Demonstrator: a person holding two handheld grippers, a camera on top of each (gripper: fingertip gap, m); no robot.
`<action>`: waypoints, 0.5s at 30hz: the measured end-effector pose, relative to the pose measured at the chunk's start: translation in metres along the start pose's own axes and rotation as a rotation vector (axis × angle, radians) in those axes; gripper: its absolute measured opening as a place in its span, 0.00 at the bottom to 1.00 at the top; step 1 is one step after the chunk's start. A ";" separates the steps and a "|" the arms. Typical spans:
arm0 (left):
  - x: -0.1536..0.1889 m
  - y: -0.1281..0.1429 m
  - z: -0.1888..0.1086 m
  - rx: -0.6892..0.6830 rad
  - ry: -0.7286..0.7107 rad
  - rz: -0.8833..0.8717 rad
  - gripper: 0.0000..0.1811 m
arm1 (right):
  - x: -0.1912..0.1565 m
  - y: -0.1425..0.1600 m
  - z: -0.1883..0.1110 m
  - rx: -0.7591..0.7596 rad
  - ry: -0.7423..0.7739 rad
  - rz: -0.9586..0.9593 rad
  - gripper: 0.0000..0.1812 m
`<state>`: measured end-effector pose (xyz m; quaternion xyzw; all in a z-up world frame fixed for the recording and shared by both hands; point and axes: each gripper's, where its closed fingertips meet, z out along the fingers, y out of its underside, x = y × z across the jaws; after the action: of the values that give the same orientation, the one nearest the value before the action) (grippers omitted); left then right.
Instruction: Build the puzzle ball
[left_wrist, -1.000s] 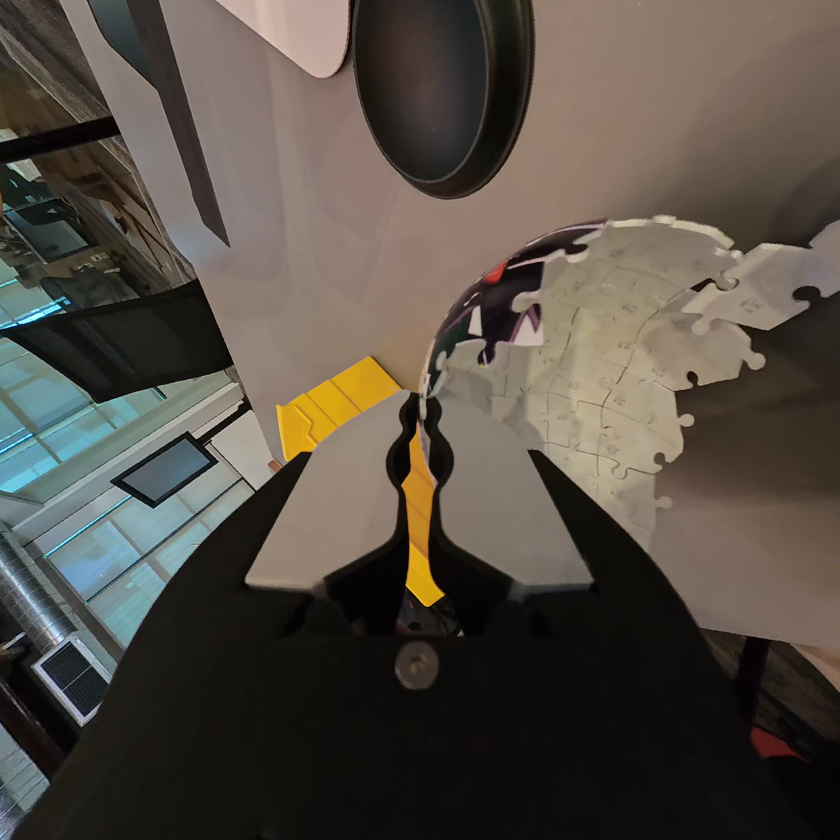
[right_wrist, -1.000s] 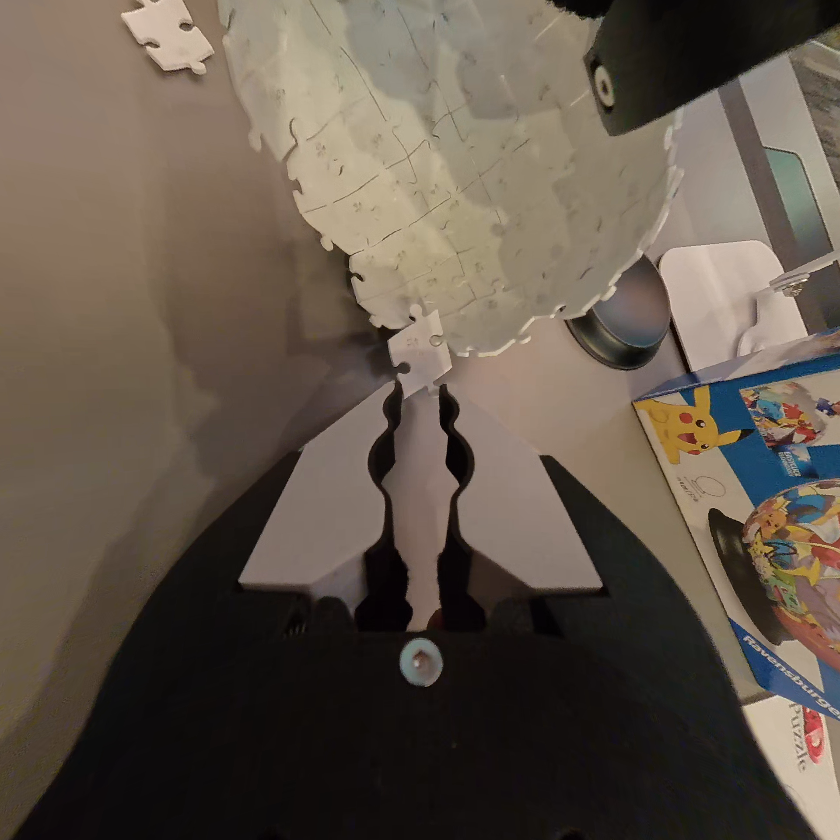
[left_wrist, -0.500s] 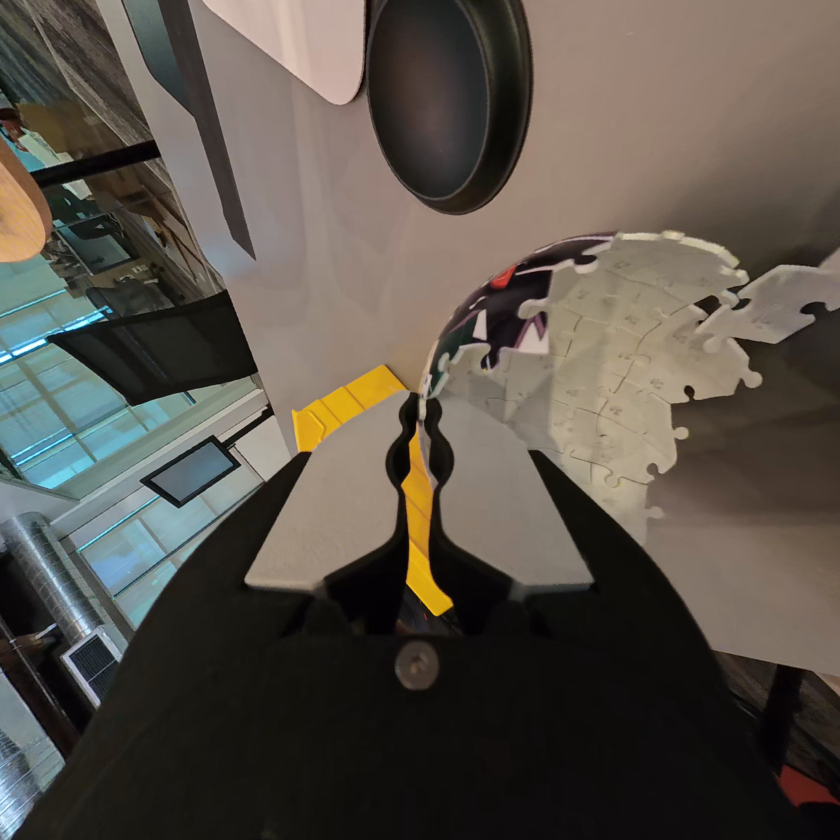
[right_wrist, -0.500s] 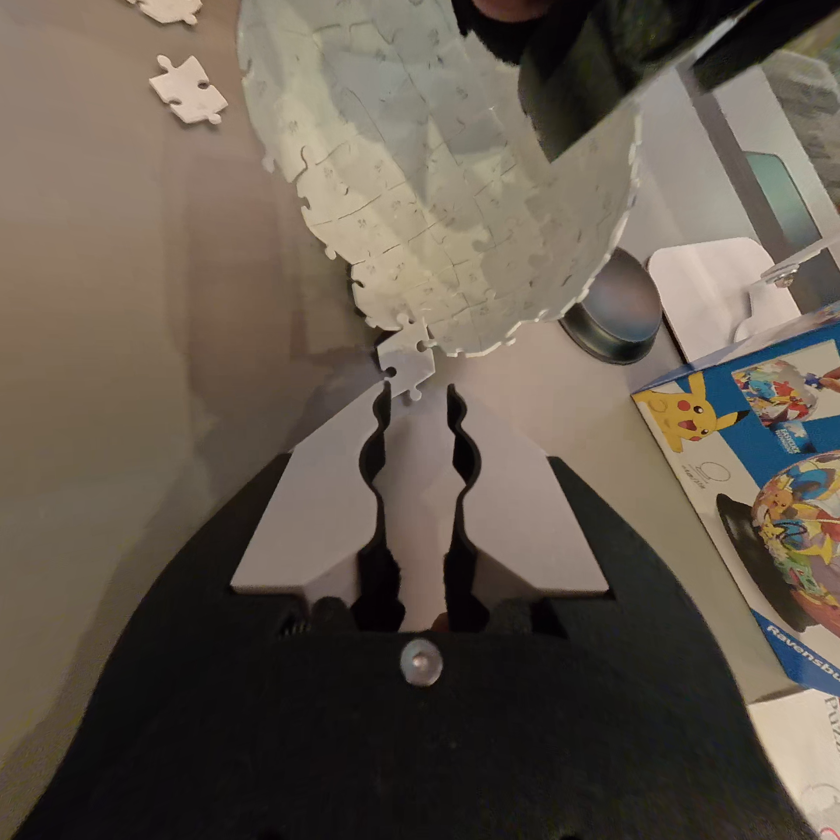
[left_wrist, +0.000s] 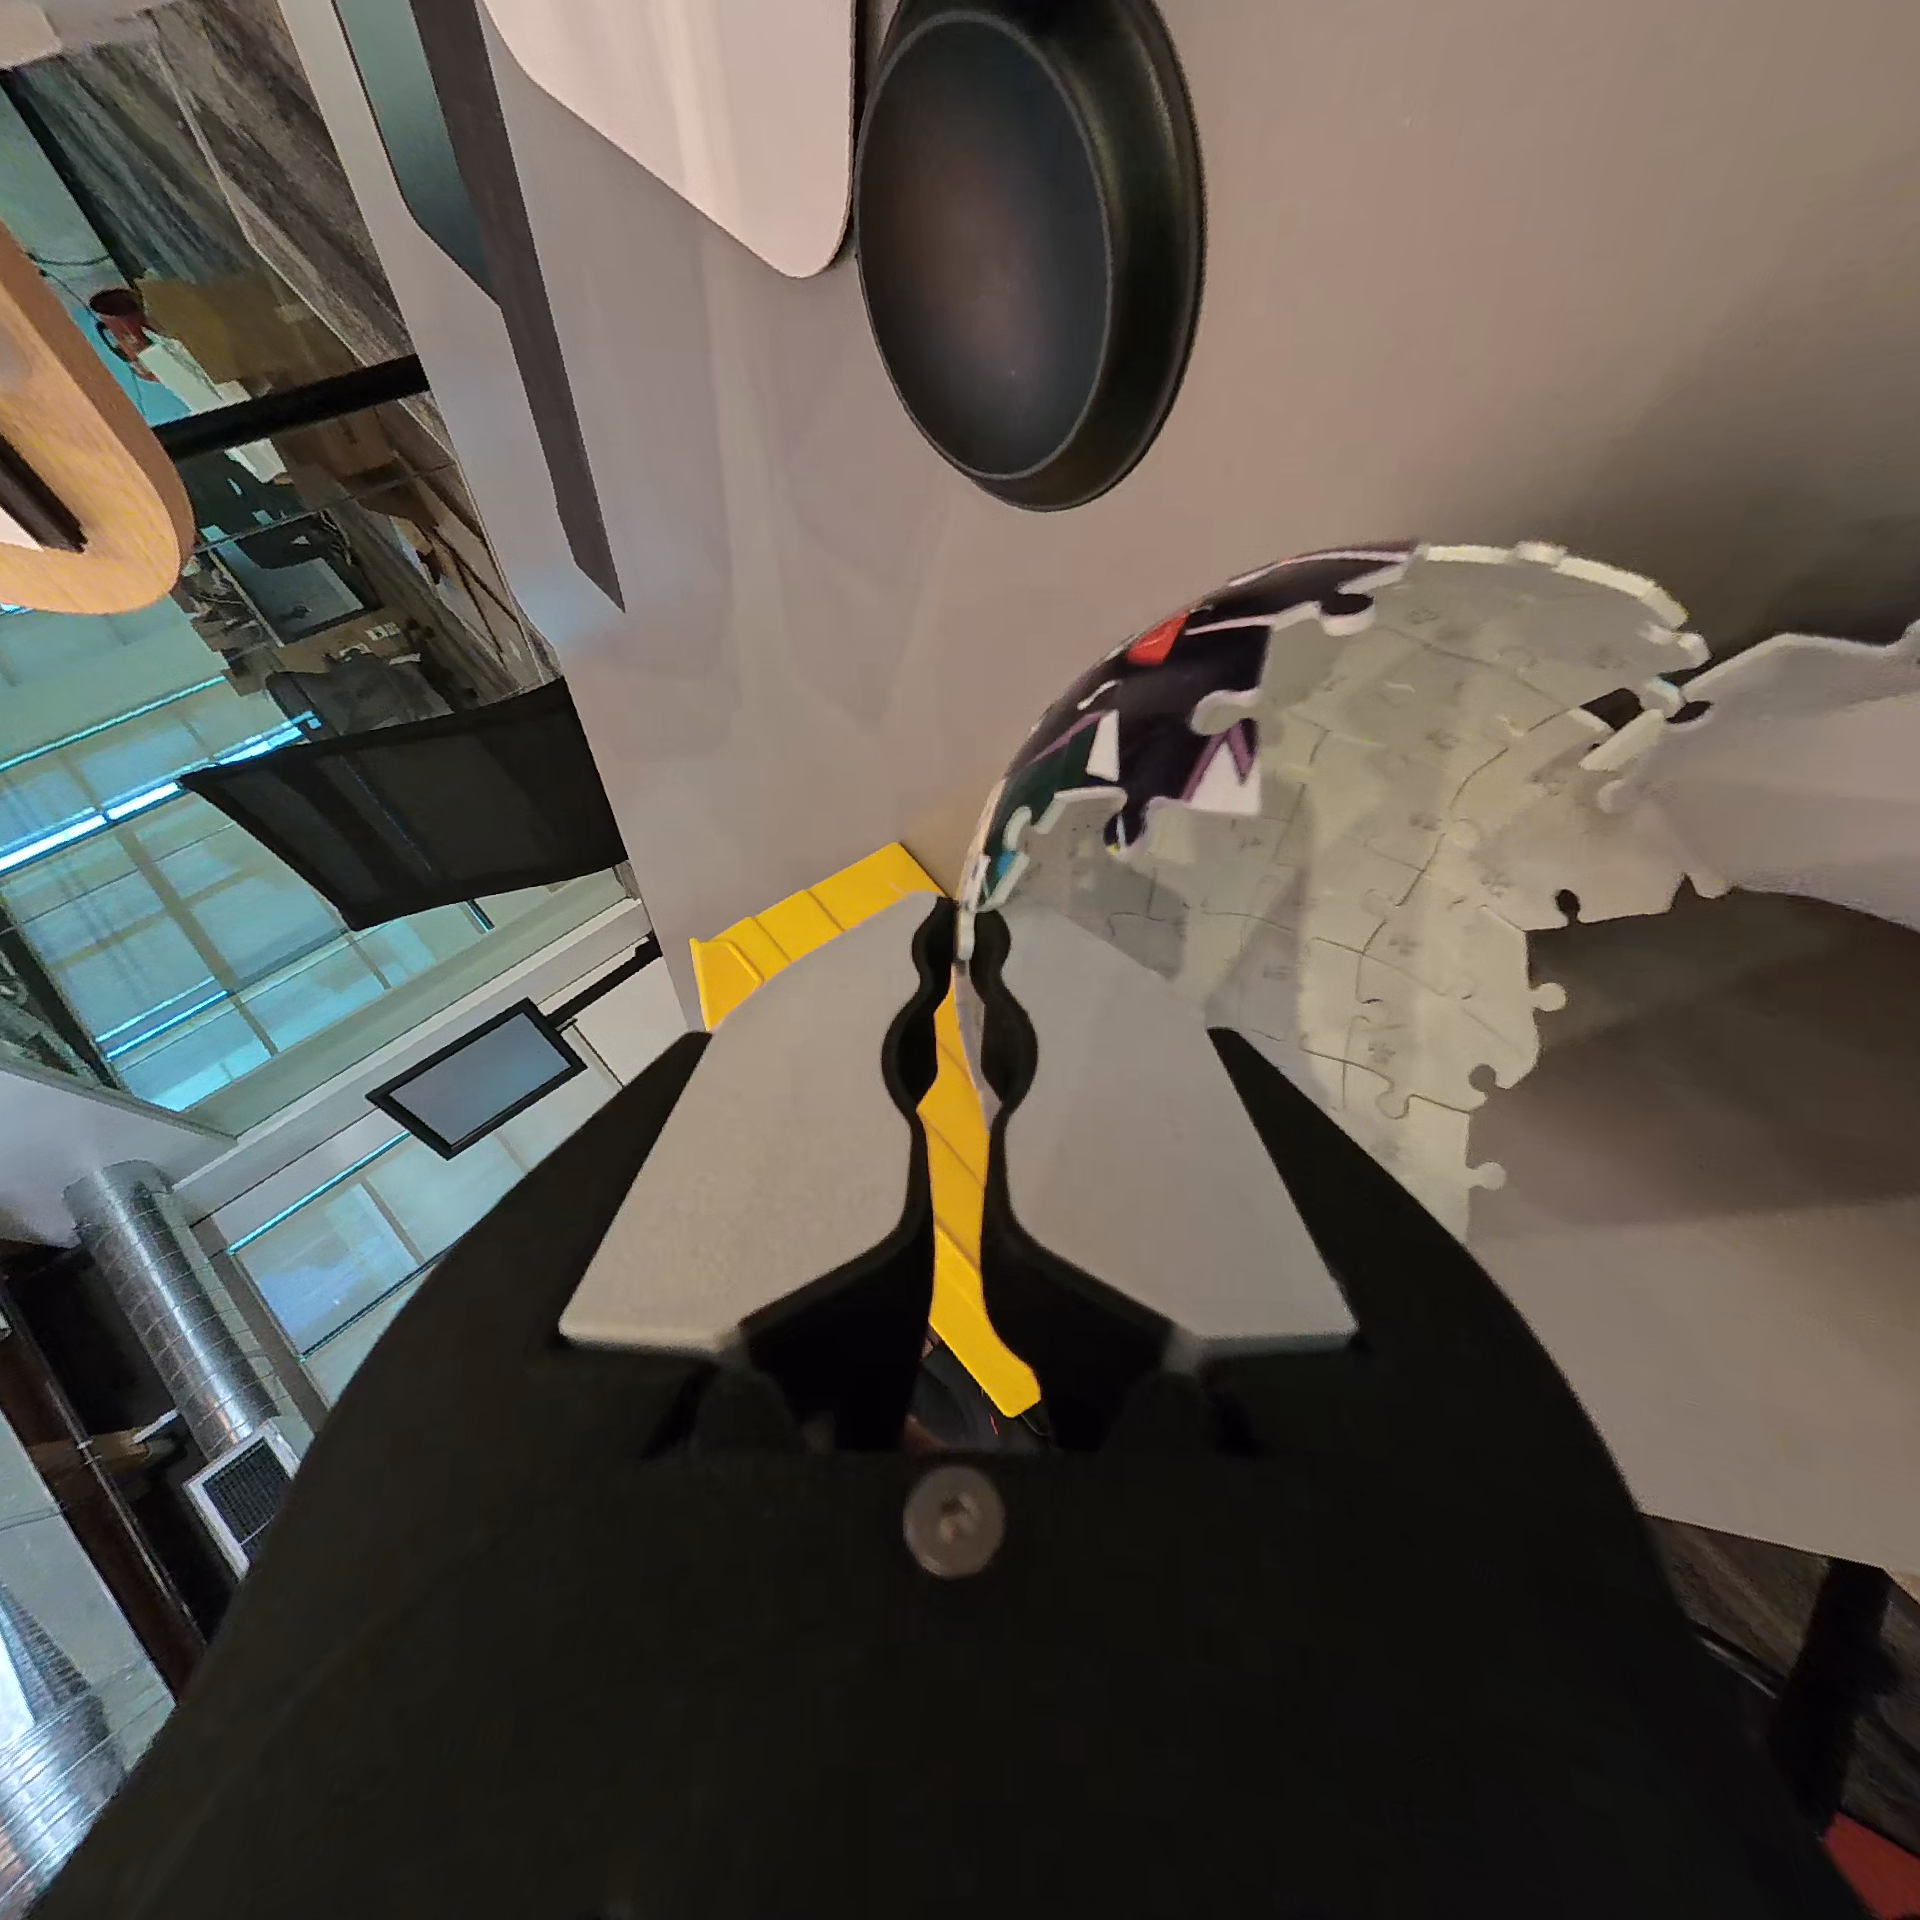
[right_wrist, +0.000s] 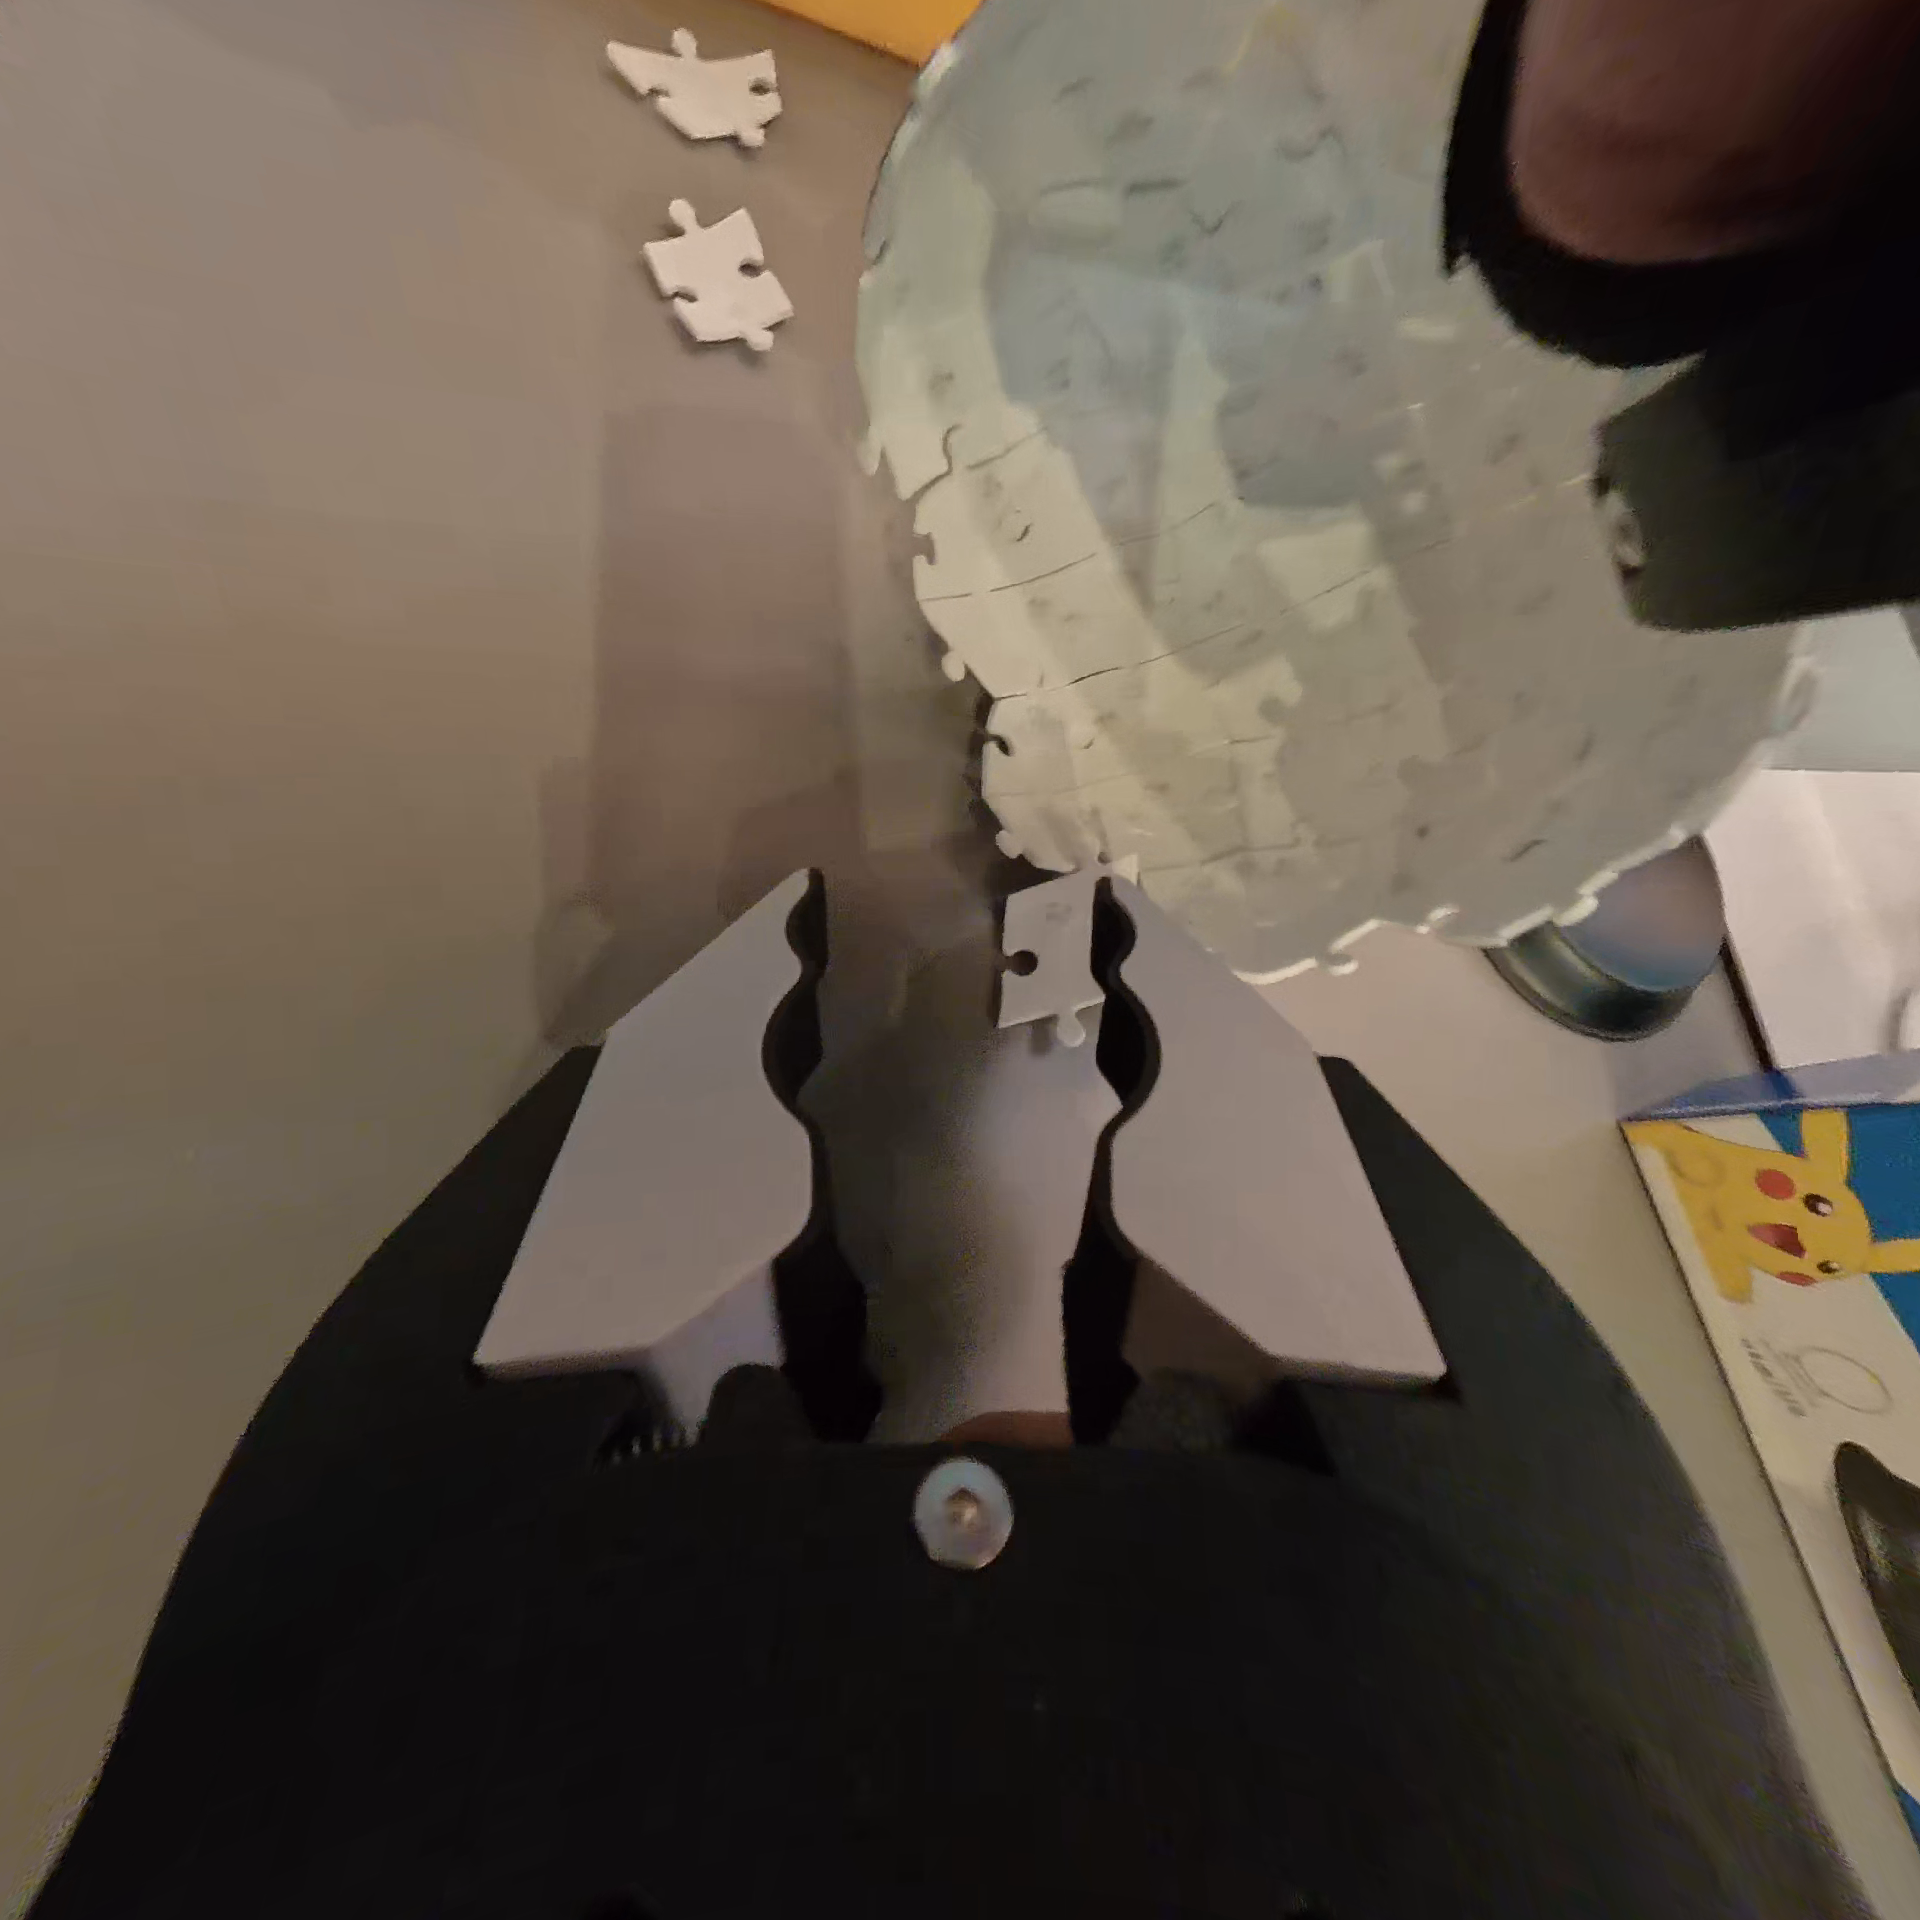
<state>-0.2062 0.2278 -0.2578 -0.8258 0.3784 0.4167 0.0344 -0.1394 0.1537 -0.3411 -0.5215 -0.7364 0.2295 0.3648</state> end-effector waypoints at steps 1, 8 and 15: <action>0.000 0.000 0.000 0.001 -0.002 0.001 0.01 | -0.001 -0.001 0.000 0.008 -0.004 0.005 0.28; 0.002 -0.004 -0.004 0.019 -0.024 0.007 0.01 | 0.000 -0.002 0.004 0.000 -0.019 0.038 0.28; 0.002 -0.004 -0.006 0.037 -0.033 0.003 0.01 | -0.001 -0.001 0.004 -0.008 -0.023 0.049 0.27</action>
<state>-0.1989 0.2270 -0.2566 -0.8174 0.3866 0.4234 0.0555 -0.1434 0.1529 -0.3432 -0.5380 -0.7285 0.2414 0.3487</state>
